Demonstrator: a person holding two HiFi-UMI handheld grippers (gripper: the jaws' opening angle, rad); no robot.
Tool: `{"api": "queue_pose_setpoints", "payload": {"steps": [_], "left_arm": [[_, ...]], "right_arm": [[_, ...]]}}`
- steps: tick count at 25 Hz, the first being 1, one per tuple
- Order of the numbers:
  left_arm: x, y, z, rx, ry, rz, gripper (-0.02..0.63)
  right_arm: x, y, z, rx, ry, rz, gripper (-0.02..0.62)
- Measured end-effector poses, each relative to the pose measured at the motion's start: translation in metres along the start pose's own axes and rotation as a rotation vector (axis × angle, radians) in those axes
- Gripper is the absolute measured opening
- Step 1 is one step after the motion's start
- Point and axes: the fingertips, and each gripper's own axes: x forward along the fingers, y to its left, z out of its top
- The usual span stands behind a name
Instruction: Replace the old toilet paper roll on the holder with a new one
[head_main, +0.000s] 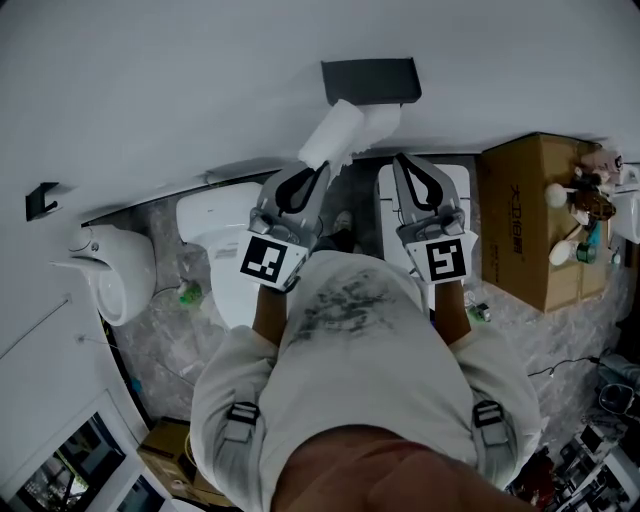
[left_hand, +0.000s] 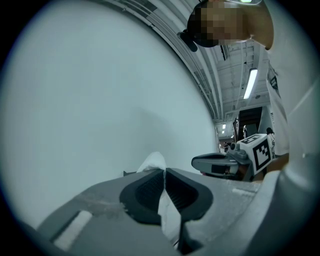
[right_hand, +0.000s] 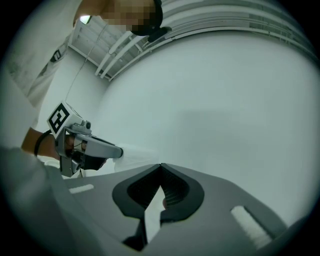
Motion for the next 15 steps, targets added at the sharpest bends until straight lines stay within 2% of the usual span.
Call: {"api": "queue_pose_setpoints", "payload": {"steps": [15], "left_arm": [[0.0076,-0.0030,0.0022,0.000,0.002,-0.007,0.015]], "right_arm": [[0.0059,0.0003,-0.0084,0.020,0.016,0.026,0.002]]}}
